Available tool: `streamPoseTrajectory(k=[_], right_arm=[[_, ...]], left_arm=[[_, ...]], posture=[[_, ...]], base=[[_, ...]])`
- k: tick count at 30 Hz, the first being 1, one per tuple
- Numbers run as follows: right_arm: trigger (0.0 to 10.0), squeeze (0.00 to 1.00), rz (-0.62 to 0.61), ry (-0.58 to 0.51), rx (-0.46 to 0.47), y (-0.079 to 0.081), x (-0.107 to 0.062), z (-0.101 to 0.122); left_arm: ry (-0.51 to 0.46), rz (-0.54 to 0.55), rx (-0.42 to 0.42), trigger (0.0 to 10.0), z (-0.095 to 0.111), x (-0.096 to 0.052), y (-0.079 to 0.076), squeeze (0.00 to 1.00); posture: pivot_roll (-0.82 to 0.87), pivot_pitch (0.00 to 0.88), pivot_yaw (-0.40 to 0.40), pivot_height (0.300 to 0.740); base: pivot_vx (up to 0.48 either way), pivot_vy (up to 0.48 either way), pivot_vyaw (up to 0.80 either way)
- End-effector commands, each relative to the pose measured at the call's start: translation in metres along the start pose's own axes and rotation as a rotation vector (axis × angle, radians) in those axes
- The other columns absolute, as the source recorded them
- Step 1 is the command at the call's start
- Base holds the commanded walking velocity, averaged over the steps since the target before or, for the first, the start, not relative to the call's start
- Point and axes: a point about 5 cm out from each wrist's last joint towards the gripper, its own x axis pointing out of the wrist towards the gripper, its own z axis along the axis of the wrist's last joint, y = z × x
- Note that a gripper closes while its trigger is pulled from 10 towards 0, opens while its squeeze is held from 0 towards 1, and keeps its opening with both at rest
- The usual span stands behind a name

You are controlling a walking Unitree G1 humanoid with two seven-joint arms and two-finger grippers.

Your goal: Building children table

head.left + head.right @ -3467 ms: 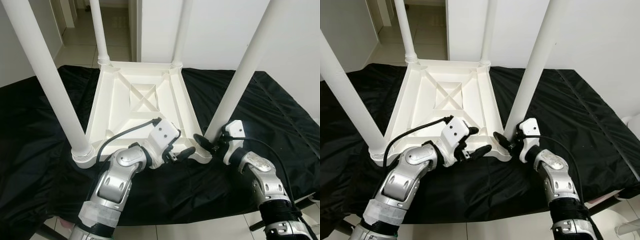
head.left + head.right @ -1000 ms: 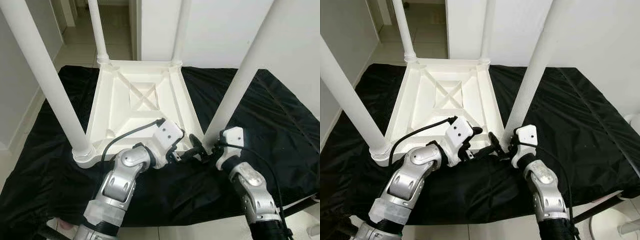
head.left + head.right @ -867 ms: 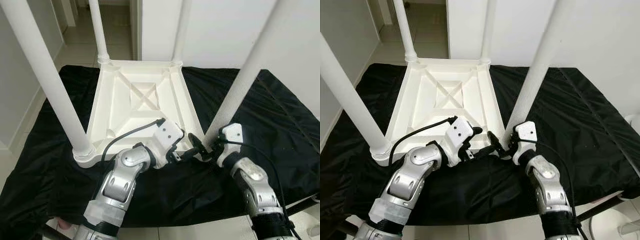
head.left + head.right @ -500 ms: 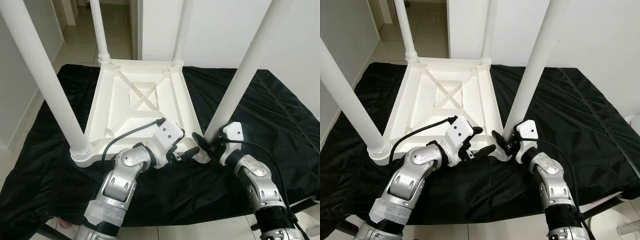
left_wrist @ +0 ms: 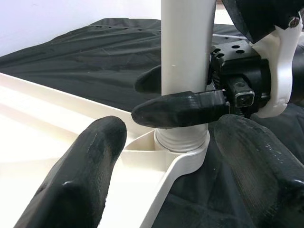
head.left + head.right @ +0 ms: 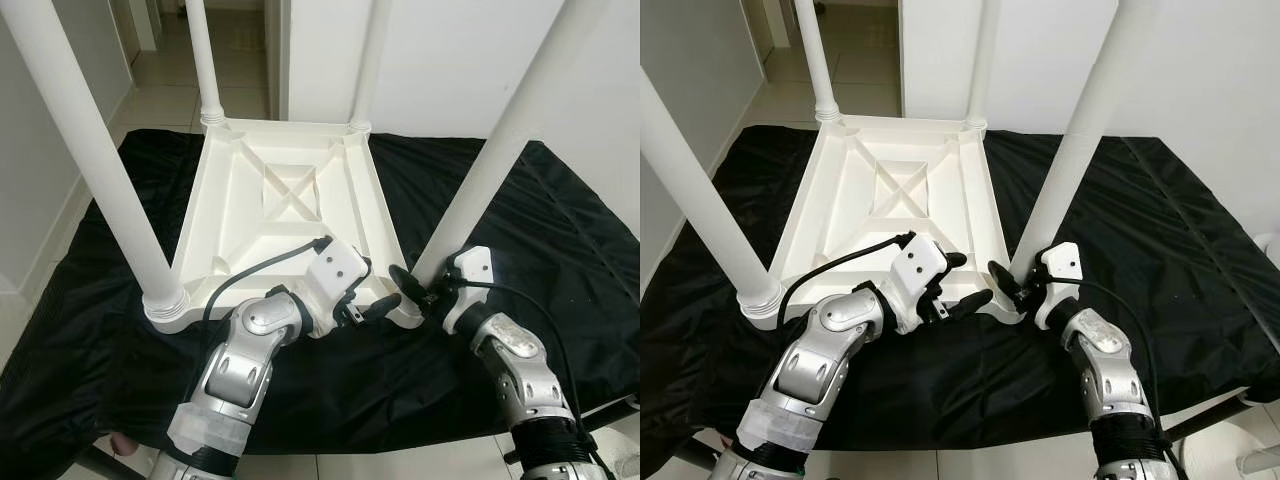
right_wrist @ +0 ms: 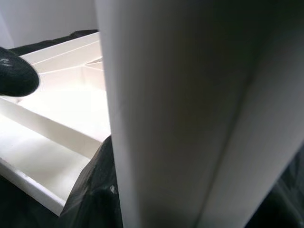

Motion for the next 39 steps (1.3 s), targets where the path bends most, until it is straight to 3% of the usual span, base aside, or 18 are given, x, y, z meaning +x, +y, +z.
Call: streamPoseTrajectory(k=[1,2,5,11,15,20,22,27,33,34,39], right_arm=[[10.0,0.0,-0.056,0.078,0.009,0.001,-0.004,-0.014],[10.0,0.0,-0.056,0.078,0.009,0.001,-0.004,-0.014],[10.0,0.0,-0.296,0.12,0.024,0.004,-0.003,-0.018],[10.0,0.0,-0.424,0.141,0.094,0.014,-0.003,-0.022],[10.0,0.0,-0.608,0.144,0.153,0.028,-0.004,-0.022],[10.0,0.0,-0.73,0.152,0.156,0.033,-0.004,-0.022],[10.0,0.0,-0.847,0.153,0.155,0.037,-0.004,-0.02],[10.0,0.0,-0.888,0.166,0.163,0.046,-0.001,-0.018],[10.0,0.0,-0.883,0.168,0.164,0.044,-0.004,-0.018],[10.0,1.0,-0.859,0.154,0.178,0.047,-0.004,-0.017],[10.0,1.0,-0.782,0.105,0.205,0.051,-0.003,-0.012]], left_arm=[[0.012,0.103,-0.005,10.0,-0.002,0.0,0.002,0.0],[0.012,0.103,-0.005,10.0,-0.002,0.0,0.002,0.0],[0.014,0.097,-0.006,10.0,-0.002,0.0,0.001,0.0],[0.015,0.096,-0.006,10.0,-0.002,0.0,0.001,0.0],[0.015,0.093,-0.008,10.0,-0.002,0.001,0.0,0.0],[0.014,0.092,-0.009,10.0,-0.002,0.001,0.0,0.0],[0.013,0.093,-0.009,10.0,-0.002,0.001,0.0,0.0],[0.014,0.096,-0.013,10.0,-0.002,0.001,0.0,0.0],[0.015,0.098,-0.015,10.0,-0.003,0.0,-0.001,0.0],[0.016,0.099,-0.016,10.0,-0.003,-0.001,-0.001,0.0],[0.018,0.104,-0.019,10.0,-0.003,-0.001,-0.001,0.0]], posture=[[-0.03,0.0,-0.038,0.74],[-0.03,0.0,-0.038,0.74],[-0.04,0.0,-0.033,0.74],[-0.04,0.0,-0.033,0.74],[-0.04,0.0,-0.033,0.74],[-0.04,0.0,-0.035,0.74],[-0.04,0.0,-0.037,0.74],[-0.04,0.0,-0.04,0.74],[-0.04,0.0,-0.044,0.74],[-0.04,0.0,-0.047,0.74],[-0.04,0.0,-0.049,0.74]], base=[[0.0,0.0,0.0],[0.0,0.0,0.0],[0.0,0.0,0.0],[0.0,0.0,0.0],[0.0,0.0,0.0],[0.0,0.0,0.0],[0.0,0.0,0.0],[0.0,0.0,0.0],[0.0,0.0,0.0],[0.0,0.0,0.0],[0.0,0.0,0.0]])
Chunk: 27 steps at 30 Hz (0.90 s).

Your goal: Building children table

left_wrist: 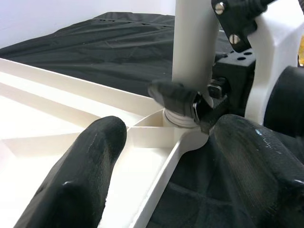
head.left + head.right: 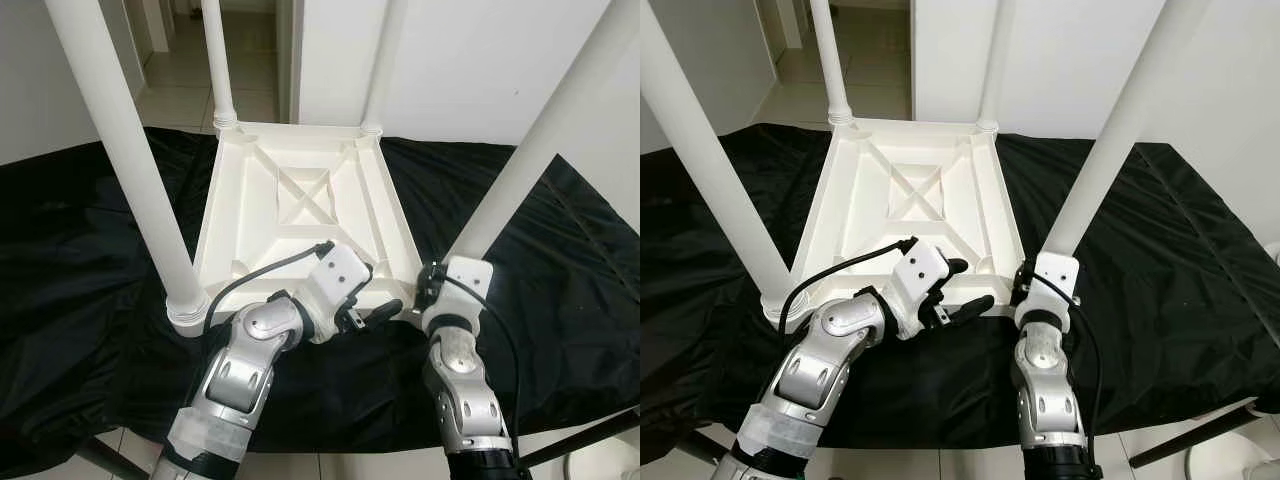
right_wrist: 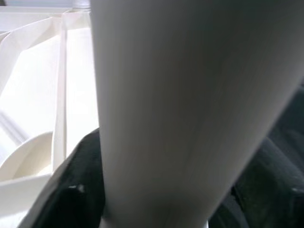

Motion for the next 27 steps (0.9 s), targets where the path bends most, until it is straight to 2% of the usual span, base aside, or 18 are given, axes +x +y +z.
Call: streamPoseTrajectory(k=[1,6,7,12,14,15,17,18,21,27], right_arm=[[10.0,1.0,0.061,0.043,0.096,0.014,-0.011,-0.007],[10.0,1.0,0.172,0.0,0.057,0.01,-0.009,-0.001],[10.0,0.0,0.211,0.004,0.053,0.008,-0.008,-0.001],[10.0,0.0,0.318,0.009,0.041,0.004,-0.008,-0.001],[10.0,0.0,0.444,-0.012,-0.01,-0.006,-0.007,-0.001],[10.0,0.0,0.444,-0.012,-0.01,-0.006,-0.007,-0.001],[10.0,0.0,0.527,-0.042,-0.072,-0.016,-0.005,0.002],[10.0,0.0,0.527,-0.042,-0.072,-0.016,-0.005,0.002],[10.0,0.0,0.626,-0.088,-0.112,-0.025,0.0,0.011],[10.0,0.0,0.767,-0.107,-0.149,-0.029,0.011,0.022]], left_arm=[[0.002,0.114,-0.003,10.0,0.0,-0.001,0.003,0.0],[0.002,0.119,-0.005,10.0,0.001,-0.001,0.004,0.0],[0.002,0.12,-0.006,10.0,0.001,-0.001,0.004,0.0],[0.001,0.122,-0.008,10.0,0.001,-0.001,0.004,0.0],[0.009,0.129,-0.004,10.0,-0.001,-0.002,0.006,0.0],[0.009,0.129,-0.004,10.0,-0.001,-0.002,0.006,0.0],[0.009,0.133,-0.002,10.0,-0.001,-0.001,0.007,0.0],[0.009,0.133,-0.002,10.0,-0.001,-0.001,0.007,0.0],[0.005,0.135,-0.002,10.0,0.002,0.0,0.008,0.0],[0.004,0.128,0.004,10.0,0.003,0.002,0.01,0.0]], posture=[[-0.04,0.0,-0.05,0.74],[-0.04,0.0,-0.049,0.74],[-0.04,0.0,-0.049,0.74],[-0.04,0.0,-0.049,0.74],[-0.06,0.011,-0.039,0.74],[-0.06,0.011,-0.039,0.74],[-0.06,0.017,-0.038,0.74],[-0.06,0.017,-0.038,0.74],[-0.06,0.021,-0.031,0.74],[-0.07,0.026,-0.025,0.74]], base=[[0.0,0.0,0.0],[0.0,0.0,0.0],[0.0,0.0,0.0],[0.0,0.0,0.0],[0.0,0.0,0.0],[0.0,0.0,0.0],[0.0,0.0,0.0],[0.0,0.0,0.0],[0.0,0.0,0.0],[0.0,0.0,0.0]])
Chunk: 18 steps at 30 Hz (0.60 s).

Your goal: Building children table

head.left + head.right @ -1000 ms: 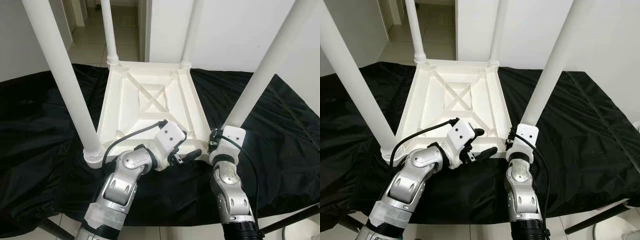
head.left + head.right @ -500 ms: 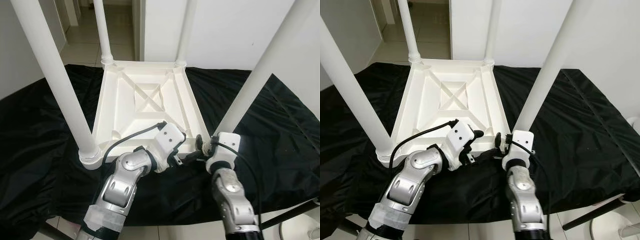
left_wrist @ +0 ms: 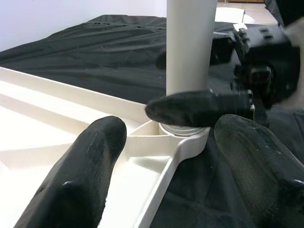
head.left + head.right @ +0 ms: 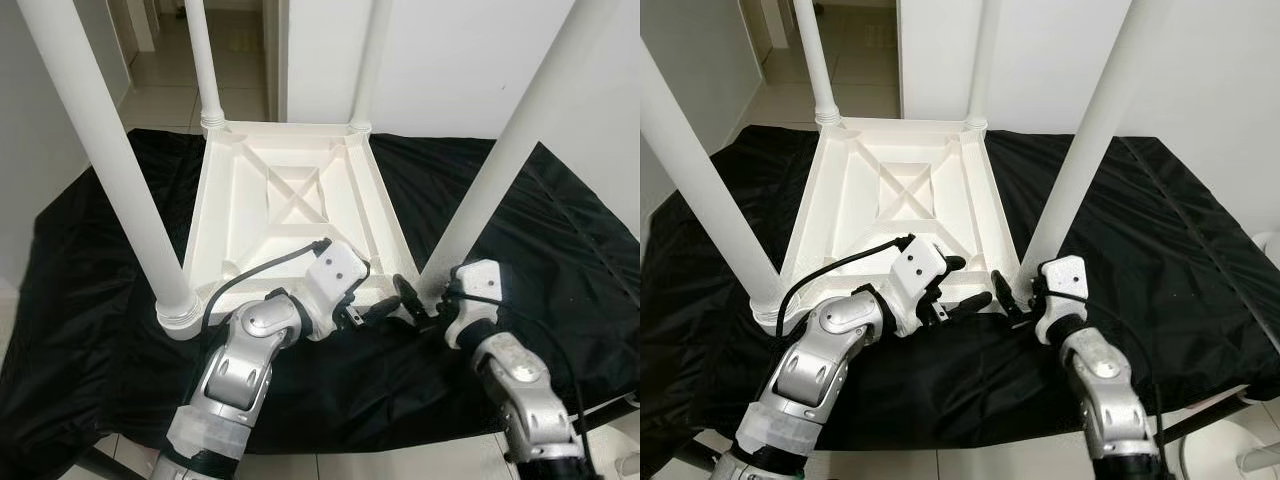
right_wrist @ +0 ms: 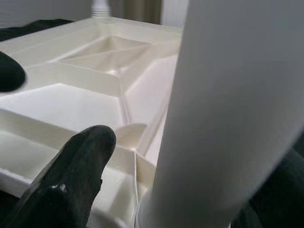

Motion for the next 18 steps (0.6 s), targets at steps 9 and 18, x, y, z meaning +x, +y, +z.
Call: streamPoseTrajectory(k=[9,18], right_arm=[[0.1,0.0,0.178,0.108,-0.029,-0.009,0.001,-0.02],[0.0,0.0,0.193,0.128,0.01,-0.014,-0.005,-0.03]], left_arm=[[0.005,0.135,0.005,10.0,0.001,0.003,0.007,0.0],[0.008,0.155,0.003,10.0,0.0,0.001,0.009,0.0]], posture=[[-0.05,0.029,-0.045,0.74],[-0.05,0.029,-0.045,0.74]], base=[[0.0,0.0,0.0],[0.0,0.0,0.0]])
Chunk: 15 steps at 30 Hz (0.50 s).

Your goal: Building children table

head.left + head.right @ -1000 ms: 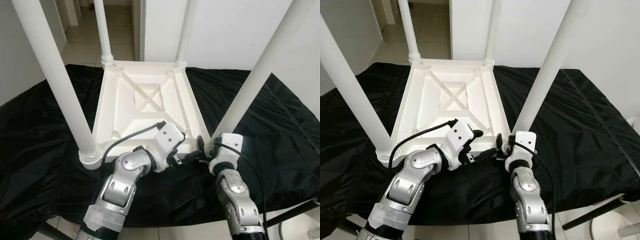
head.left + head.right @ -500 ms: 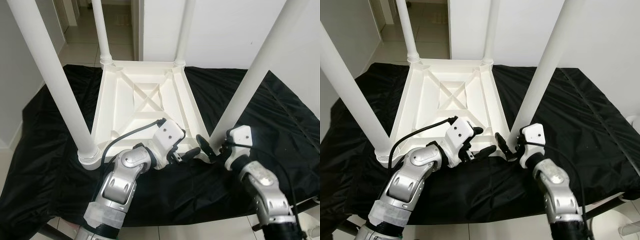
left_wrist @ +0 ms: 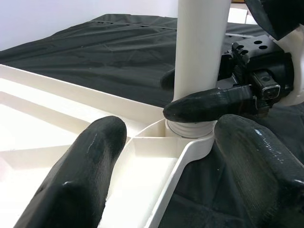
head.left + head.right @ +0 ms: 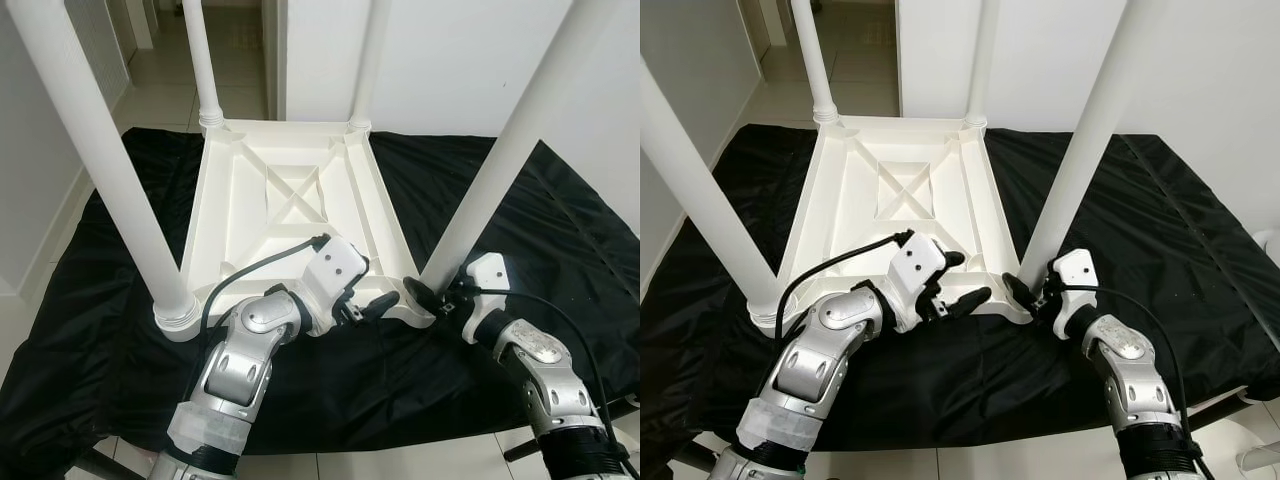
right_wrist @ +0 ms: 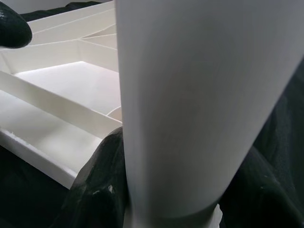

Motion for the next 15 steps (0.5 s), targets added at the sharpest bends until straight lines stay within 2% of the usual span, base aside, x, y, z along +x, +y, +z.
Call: streamPoseTrajectory(k=[1,2,11,15], right_arm=[[0.0,0.0,0.036,0.055,0.007,0.004,-0.0019,-0.0121],[10.0,0.0,0.02,0.047,0.013,0.0044,-0.0013,-0.0105],[10.0,0.0,-0.05,0.019,0.051,0.0063,0.0012,-0.0049],[10.0,0.0,-0.239,0.041,0.045,0.0039,0.0059,-0.0044]], left_arm=[[0.009,0.145,0.004,10.0,-0.0004,0.0009,0.0066,0.0],[0.009,0.145,0.003,10.0,-0.0004,0.0006,0.0065,0.0],[0.011,0.143,0.005,10.0,-0.0006,-0.0001,0.0065,0.0],[0.012,0.139,0.005,10.0,-0.0009,0.0002,0.0062,0.0]], posture=[[-0.05,0.029,-0.045,0.74],[-0.04,0.034,-0.05,0.74],[-0.04,0.035,-0.047,0.74],[-0.05,0.034,-0.043,0.74]], base=[[0.0,0.0,0.0],[0.0,0.0,0.0],[0.0,0.0,0.0],[0.0,0.0,0.0]])
